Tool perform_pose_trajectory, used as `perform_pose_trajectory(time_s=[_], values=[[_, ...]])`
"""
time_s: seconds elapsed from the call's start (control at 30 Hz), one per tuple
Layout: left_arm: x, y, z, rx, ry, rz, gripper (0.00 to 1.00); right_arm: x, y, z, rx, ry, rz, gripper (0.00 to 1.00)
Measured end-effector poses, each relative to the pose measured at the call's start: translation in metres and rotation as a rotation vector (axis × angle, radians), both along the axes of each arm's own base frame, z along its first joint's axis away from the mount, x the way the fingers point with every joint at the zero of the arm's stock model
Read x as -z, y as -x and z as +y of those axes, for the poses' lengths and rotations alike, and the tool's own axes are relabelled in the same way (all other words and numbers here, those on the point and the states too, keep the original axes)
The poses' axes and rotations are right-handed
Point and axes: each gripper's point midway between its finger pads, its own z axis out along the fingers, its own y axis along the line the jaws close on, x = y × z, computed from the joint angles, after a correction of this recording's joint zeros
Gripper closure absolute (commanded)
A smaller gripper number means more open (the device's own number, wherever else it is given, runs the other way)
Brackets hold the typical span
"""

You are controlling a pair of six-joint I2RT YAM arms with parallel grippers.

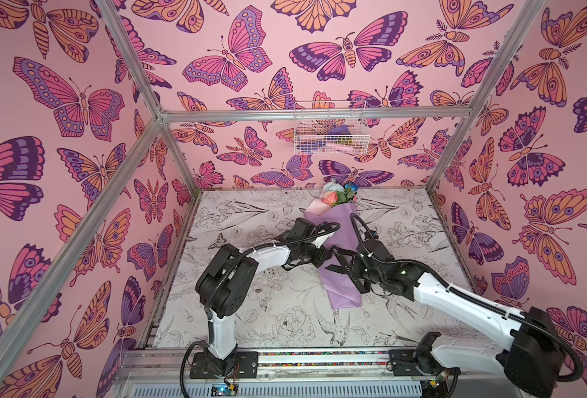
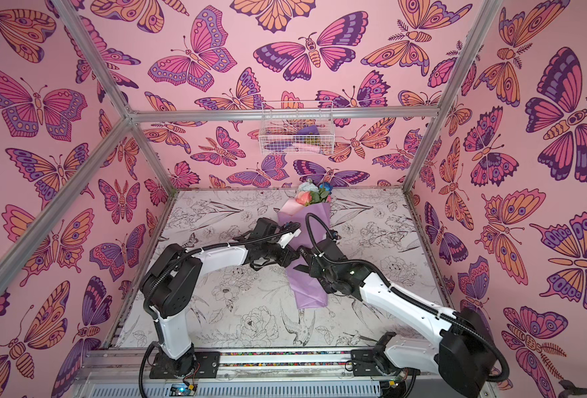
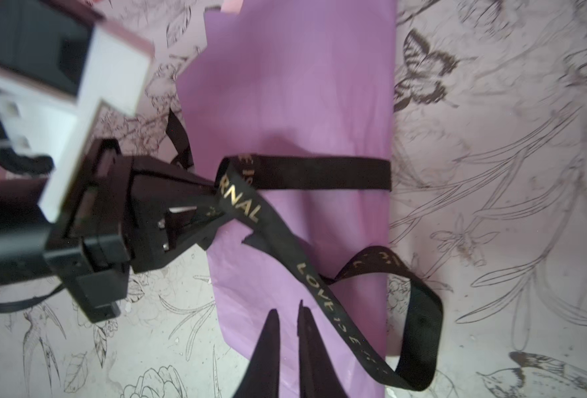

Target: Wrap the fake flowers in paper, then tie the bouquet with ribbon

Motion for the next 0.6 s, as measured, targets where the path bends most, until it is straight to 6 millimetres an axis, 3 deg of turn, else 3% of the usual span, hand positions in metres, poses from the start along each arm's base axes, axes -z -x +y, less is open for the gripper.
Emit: perform_pose_trajectory(time_s=[0.13,0.33,0.47,0.6], values=[[0.001,0.001,0.000,0.000,-0.001,0.002,1.00,0.005,-0.016,-0.035,0.084,0.007,0.024,0.71],[0.002,0.001,0.001,0.000,-0.003,0.003,1.00,0.052,-0.018,-0.082,0.126,0.032,0.190,0.56],[0.002,0.001,0.001,0.000,-0.003,0.004,1.00,0.083,-0.006,-0.074,0.032,0.008,0.303,0.48],[0.002,0.001,0.001,0.000,-0.003,0.004,1.00,0.093,-0.001,-0.058,-0.063,-0.039,0.330,0.45]])
